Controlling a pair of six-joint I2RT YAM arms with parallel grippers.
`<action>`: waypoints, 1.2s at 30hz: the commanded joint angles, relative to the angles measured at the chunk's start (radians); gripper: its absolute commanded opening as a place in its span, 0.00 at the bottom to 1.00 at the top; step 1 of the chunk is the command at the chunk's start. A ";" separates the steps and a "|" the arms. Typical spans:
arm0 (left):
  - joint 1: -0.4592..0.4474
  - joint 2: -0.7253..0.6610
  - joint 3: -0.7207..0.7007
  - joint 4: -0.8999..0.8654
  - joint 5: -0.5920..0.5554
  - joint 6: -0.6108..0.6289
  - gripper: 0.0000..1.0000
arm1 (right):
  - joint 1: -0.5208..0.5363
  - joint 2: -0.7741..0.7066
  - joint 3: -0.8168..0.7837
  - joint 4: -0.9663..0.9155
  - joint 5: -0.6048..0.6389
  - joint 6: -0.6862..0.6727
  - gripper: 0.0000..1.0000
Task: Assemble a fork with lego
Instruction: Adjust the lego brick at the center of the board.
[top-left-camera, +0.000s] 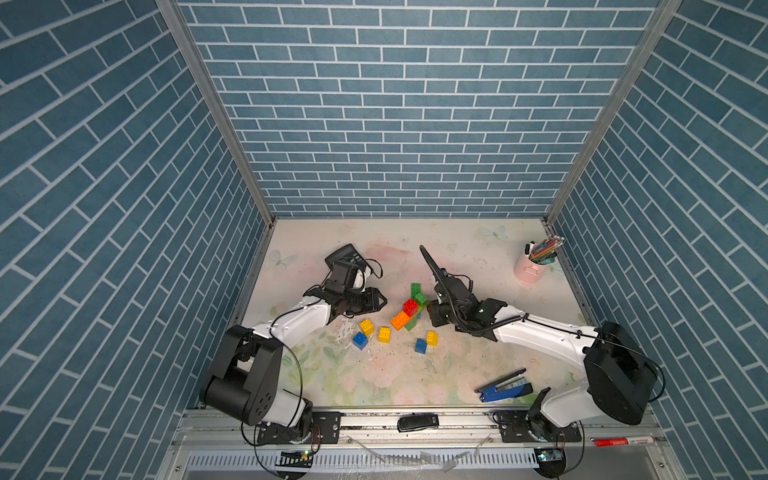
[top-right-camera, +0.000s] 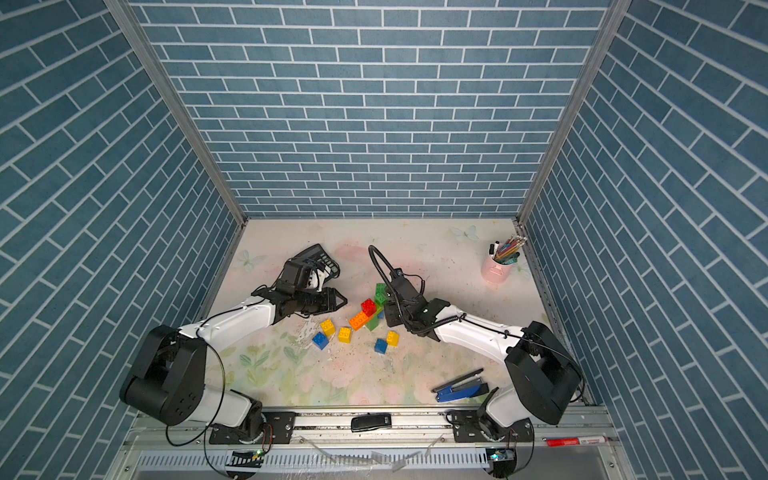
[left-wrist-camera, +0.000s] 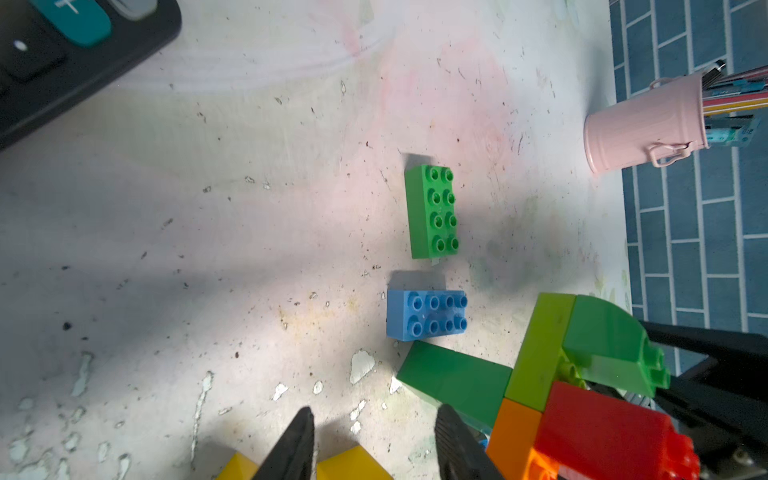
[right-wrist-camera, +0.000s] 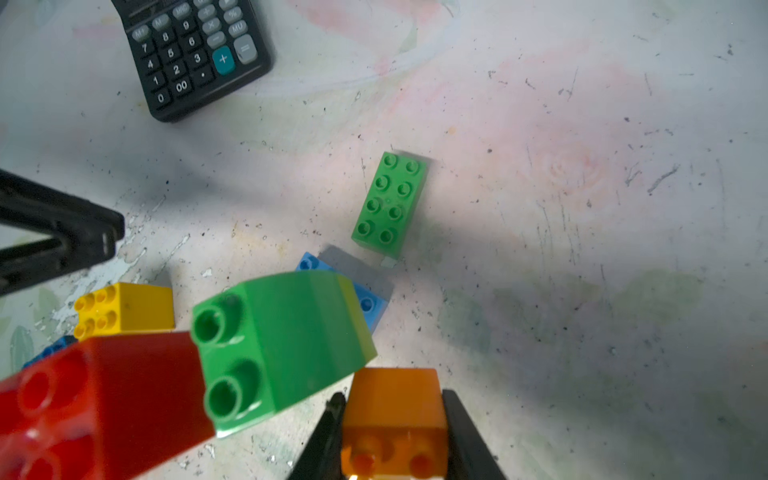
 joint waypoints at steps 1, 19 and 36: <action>-0.021 0.005 0.019 -0.037 -0.015 0.019 0.49 | -0.023 0.030 0.012 0.044 -0.036 -0.002 0.00; -0.189 -0.104 -0.056 -0.032 -0.095 -0.086 0.48 | -0.116 0.158 0.123 0.187 -0.318 -0.128 0.00; -0.272 -0.106 -0.085 0.020 -0.131 -0.143 0.48 | -0.172 0.239 0.209 0.153 -0.662 -0.311 0.00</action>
